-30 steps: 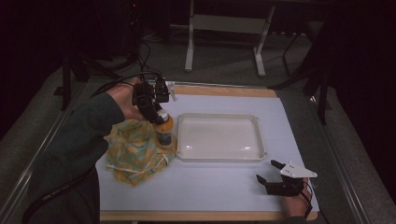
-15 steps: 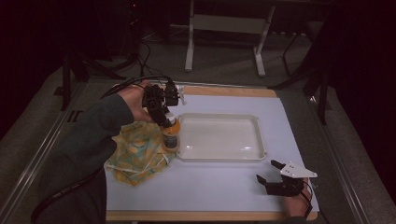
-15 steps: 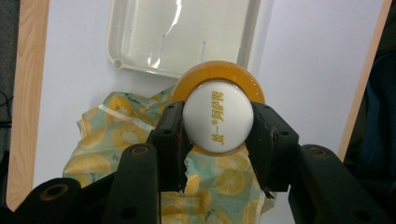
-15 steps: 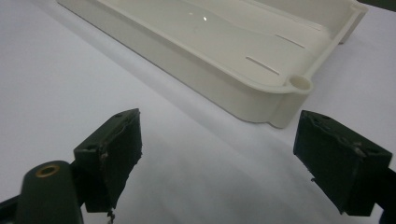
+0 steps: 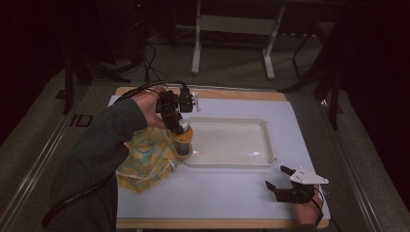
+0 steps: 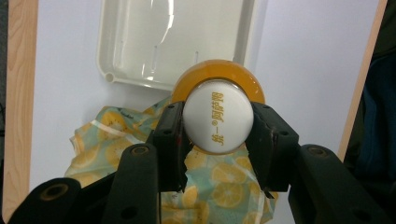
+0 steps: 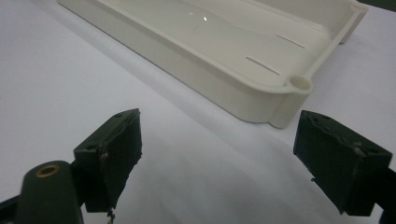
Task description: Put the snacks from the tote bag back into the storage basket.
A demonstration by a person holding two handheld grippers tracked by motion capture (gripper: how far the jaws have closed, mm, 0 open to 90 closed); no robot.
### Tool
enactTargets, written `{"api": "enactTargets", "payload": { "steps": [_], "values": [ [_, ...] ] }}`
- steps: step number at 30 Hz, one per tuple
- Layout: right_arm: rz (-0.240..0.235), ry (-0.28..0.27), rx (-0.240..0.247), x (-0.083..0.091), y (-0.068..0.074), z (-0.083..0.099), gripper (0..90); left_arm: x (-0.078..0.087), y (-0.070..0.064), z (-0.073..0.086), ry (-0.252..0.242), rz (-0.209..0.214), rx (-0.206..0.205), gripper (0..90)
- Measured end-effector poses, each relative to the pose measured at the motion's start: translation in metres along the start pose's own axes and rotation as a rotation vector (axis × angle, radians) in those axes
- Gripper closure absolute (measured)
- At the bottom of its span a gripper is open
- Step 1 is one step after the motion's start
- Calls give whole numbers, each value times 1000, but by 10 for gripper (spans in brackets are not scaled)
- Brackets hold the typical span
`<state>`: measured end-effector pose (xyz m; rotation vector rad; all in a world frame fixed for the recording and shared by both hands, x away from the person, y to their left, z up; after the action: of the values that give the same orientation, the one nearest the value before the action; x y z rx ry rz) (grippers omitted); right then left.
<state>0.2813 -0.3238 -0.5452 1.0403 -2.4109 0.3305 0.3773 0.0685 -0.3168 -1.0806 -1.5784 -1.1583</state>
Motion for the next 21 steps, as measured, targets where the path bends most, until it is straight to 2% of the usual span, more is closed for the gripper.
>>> {"api": "enactTargets", "payload": {
  "steps": [21],
  "values": [
    [-1, -3, -4, 0, 0, 0, 150, -11, -5, -19, -22, 12, -30, 592]
  ]
}}
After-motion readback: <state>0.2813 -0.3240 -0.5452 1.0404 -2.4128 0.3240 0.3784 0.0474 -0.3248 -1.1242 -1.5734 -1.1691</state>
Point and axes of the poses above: each handheld gripper's, and its own axes: x roughly backward along the jaws, z roughly out of its underside, y roughly to its left, the point moved 2 cm from there along -x, roughly forward along the jaws, and after that the axes turned 5 degrees about -z, right-handed, at the moved point
